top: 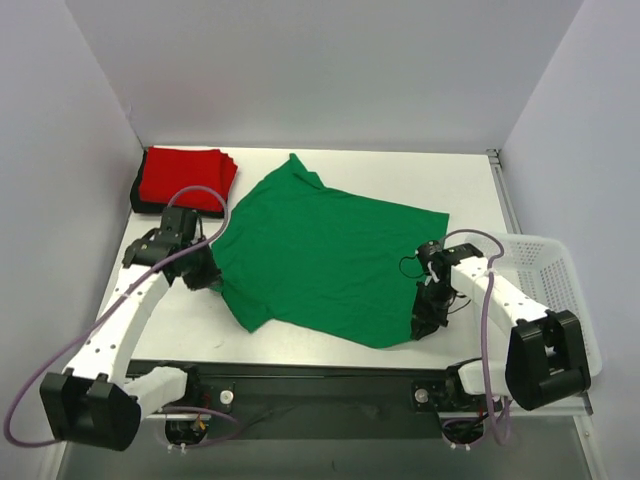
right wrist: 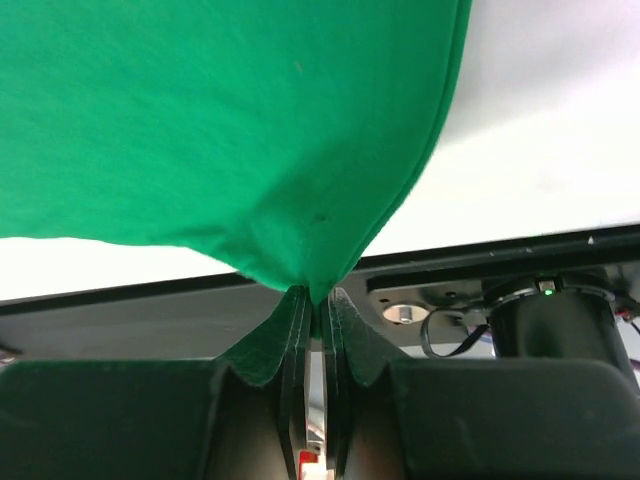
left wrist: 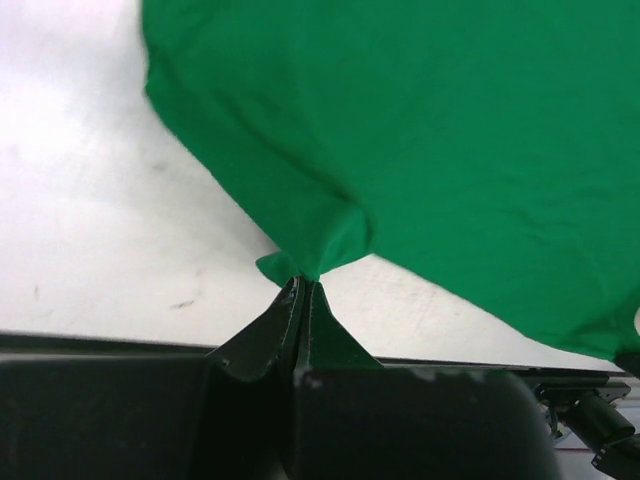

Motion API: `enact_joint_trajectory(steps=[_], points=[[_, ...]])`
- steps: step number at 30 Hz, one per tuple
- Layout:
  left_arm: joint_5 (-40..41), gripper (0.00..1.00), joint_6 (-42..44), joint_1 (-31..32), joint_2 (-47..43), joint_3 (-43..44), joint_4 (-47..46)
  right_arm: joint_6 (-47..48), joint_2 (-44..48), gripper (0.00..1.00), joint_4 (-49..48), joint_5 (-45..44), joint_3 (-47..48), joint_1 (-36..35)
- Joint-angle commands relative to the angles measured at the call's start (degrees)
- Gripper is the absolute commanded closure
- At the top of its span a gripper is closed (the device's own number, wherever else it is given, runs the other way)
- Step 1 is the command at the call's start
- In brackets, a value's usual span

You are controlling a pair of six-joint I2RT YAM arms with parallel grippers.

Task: Fold and stack the t-shirts
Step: Grap the side of the flattened tshirt closest away from the robot with both arms, then fold the flattened tshirt in 1/3 of the way

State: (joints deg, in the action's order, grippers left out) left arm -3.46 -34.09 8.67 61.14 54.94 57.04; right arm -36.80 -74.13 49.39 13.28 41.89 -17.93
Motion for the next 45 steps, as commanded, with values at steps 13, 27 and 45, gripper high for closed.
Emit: enact_joint_trajectory(steps=[13, 27, 45], points=[[-2.6, 1.00, 10.3, 5.9, 28.7, 30.6, -10.1, 8.7, -8.9, 1.00, 1.9, 5.0, 12.0, 11.8], [-1.6, 1.00, 11.9, 6.0, 39.8, 43.3, -9.5, 12.3, -14.1, 1.00, 0.9, 6.2, 17.2, 21.4], [-1.1, 1.00, 11.2, 5.6, 45.9, 52.1, -10.7, 13.2, -17.8, 1.00, 0.4, 6.0, 20.2, 23.5]])
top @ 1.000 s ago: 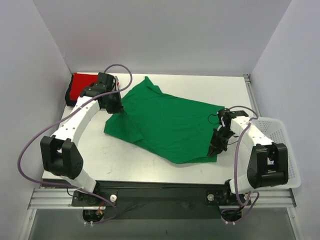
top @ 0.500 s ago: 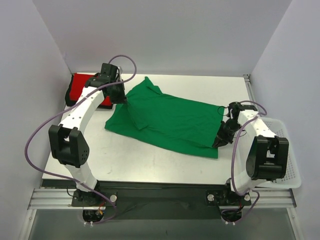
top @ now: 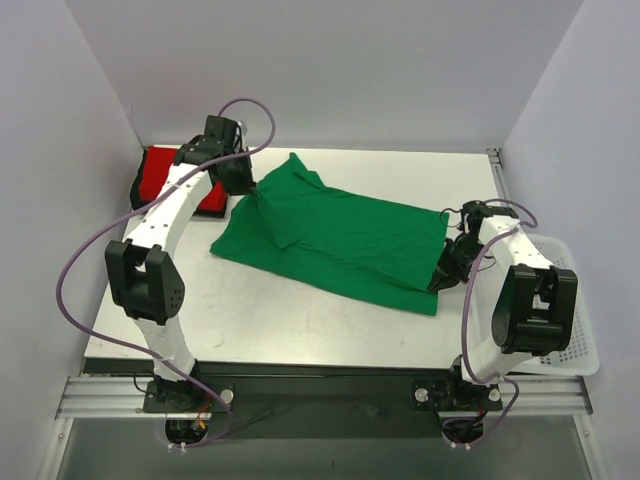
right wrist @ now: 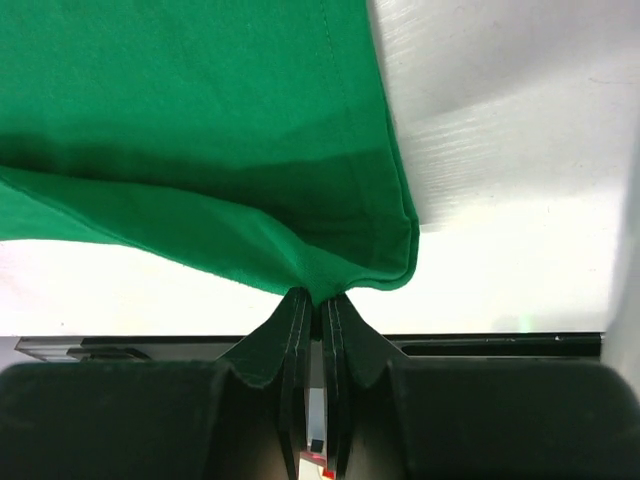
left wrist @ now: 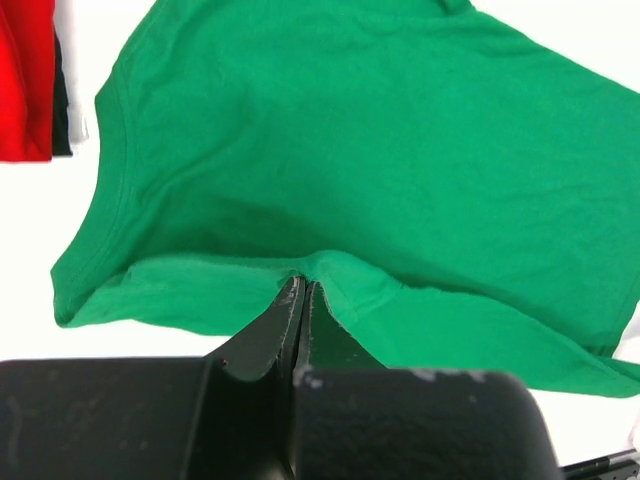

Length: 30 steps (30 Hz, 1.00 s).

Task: Fold and stack the t-shirts
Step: Fold the flattened tshirt in 1/3 of the way

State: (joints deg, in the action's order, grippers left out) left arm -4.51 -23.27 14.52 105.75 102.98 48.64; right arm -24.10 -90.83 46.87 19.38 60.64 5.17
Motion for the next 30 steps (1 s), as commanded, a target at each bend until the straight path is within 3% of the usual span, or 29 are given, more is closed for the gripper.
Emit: enact_joint_trajectory(steps=[1, 14, 15, 16, 17, 18, 19, 20, 22, 25, 30], points=[[-0.1, 1.00, 0.5, -0.3, 1.7, 4.5, -2.2, 0.5, -1.5, 1.00, 2.8, -0.2, 1.7, 0.4], [-1.2, 1.00, 1.5, -0.3, 10.2, 11.1, -1.5, -0.4, -2.0, 1.00, 2.8, -1.1, 4.0, 0.4], [-2.1, 1.00, 1.6, -0.2, 10.7, 12.1, -2.1, -0.6, -1.8, 0.96, 2.8, -1.0, 4.0, 0.4], [-2.6, 0.90, 1.7, -0.2, 11.3, 12.7, -2.5, -0.8, -1.4, 0.91, 2.8, -1.1, 4.3, 0.3], [-3.5, 0.76, 1.9, -0.2, 12.4, 13.3, -3.0, -0.8, -1.2, 0.75, 2.7, -1.1, 4.5, 0.3], [-4.5, 0.65, 2.0, -0.2, 12.9, 13.8, -3.5, -0.9, -0.9, 0.67, 2.7, -1.1, 4.7, 0.2], [-4.6, 0.48, 2.0, -0.1, 13.2, 14.9, -3.9, -0.9, -0.4, 0.60, 2.6, -1.1, 5.3, 0.1], [-4.6, 0.42, 1.9, 0.1, 13.2, 15.1, -4.0, -0.7, -0.2, 0.52, 2.8, -0.9, 5.6, -0.1], [-4.2, 0.31, 1.7, 0.2, 12.2, 14.2, -4.5, -0.5, 0.4, 0.48, 2.9, -0.7, 6.4, -0.4], [-3.0, 0.25, 1.5, 0.0, 9.7, 10.0, -6.7, -0.9, 1.5, 0.46, 2.8, -0.7, 7.0, -1.1], [-4.1, 0.19, 0.0, -1.0, 3.6, -5.5, -13.9, -1.1, 1.9, 0.46, 2.7, -1.1, 8.8, -4.8]])
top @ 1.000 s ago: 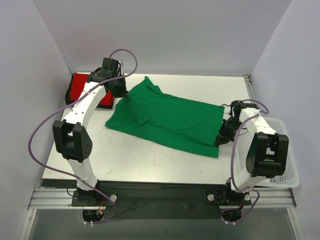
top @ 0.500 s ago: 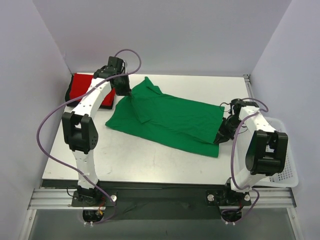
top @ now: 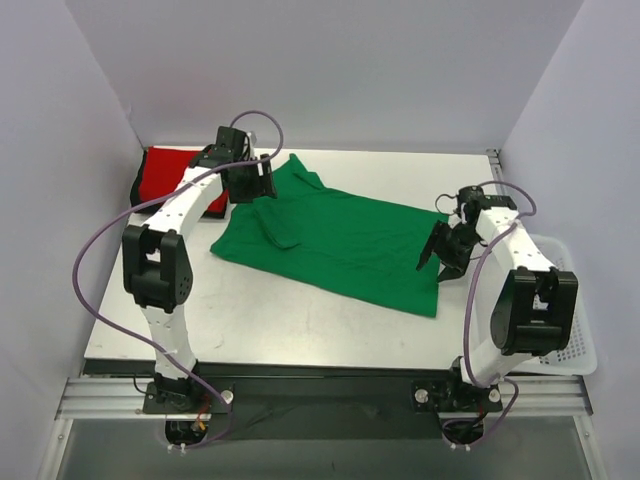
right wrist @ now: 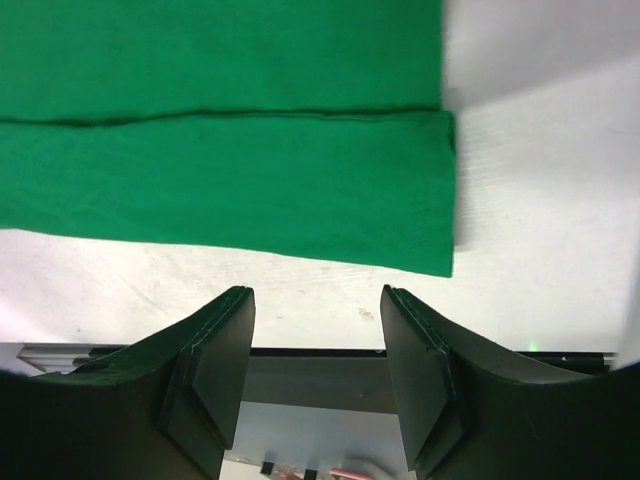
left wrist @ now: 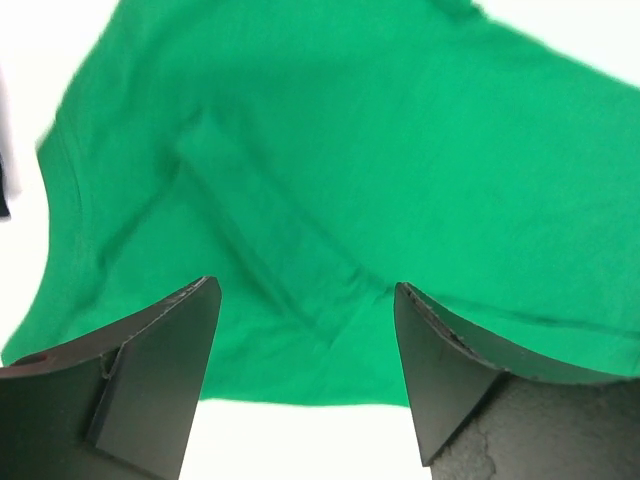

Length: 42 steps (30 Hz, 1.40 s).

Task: Fold and stack the t-shirts
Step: Fold the flattened tshirt in 1/3 of the way

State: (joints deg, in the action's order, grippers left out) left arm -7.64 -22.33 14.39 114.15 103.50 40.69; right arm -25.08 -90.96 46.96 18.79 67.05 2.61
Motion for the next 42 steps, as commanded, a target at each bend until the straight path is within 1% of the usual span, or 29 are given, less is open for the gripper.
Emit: enact_joint_trajectory(steps=[1, 2, 5, 9, 12, 15, 21, 24, 25, 26, 27, 35, 42], points=[[-1.5, 0.19, -1.3, -1.0, -6.2, -8.1, -7.1, -0.3, 1.7, 0.46, 2.5, -0.9, 2.6, -4.4], [-2.7, 0.18, -2.0, -1.2, -6.7, -12.4, -8.3, -0.8, 1.2, 0.46, 2.4, -1.4, 3.1, -7.1], [-5.4, 0.18, -3.5, -1.6, -7.8, -17.7, -14.2, -2.3, -1.5, 0.46, 1.3, -2.1, 4.6, -12.0], [-8.2, 0.17, -5.0, -2.1, -7.7, -24.8, -19.8, -3.7, -6.3, 0.46, -1.3, -2.0, 6.1, -16.1], [-9.1, 0.17, -6.0, -2.5, -7.4, -27.8, -23.9, -4.0, -9.6, 0.46, -3.0, -2.1, 6.7, -17.9], [-8.9, 0.17, -6.2, -2.8, -6.8, -31.2, -27.0, -4.0, -12.0, 0.46, -4.9, -2.4, 6.3, -18.5], [-6.2, 0.16, -6.4, -3.0, -8.7, -37.7, -28.6, -3.8, -15.8, 0.47, -7.9, -2.7, 2.8, -18.6], [-3.7, 0.16, -7.6, -2.9, -11.8, -42.5, -28.5, -3.7, -16.4, 0.47, -9.1, -2.5, 0.5, -18.7], [-3.4, 0.15, -8.1, -3.0, -14.0, -44.1, -29.2, -3.7, -16.5, 0.47, -9.6, -2.6, -0.2, -18.7], [-2.9, 0.15, -8.7, -3.0, -15.2, -47.5, -30.6, -3.7, -16.5, 0.47, -9.8, -2.6, -0.8, -18.8], [-2.7, 0.15, -9.0, -3.0, -16.2, -48.6, -31.0, -3.6, -16.6, 0.47, -10.0, -2.1, -1.8, -18.7], [0.6, 0.13, -11.2, -2.6, -26.4, -58.4, -26.7, -6.1, -14.0, 0.48, -9.8, 0.3, -8.8, -20.3], [4.6, 0.12, -13.7, -2.2, -38.4, -66.7, -20.0, -9.2, -9.8, 0.48, -10.1, 1.0, -16.4, -25.5]])
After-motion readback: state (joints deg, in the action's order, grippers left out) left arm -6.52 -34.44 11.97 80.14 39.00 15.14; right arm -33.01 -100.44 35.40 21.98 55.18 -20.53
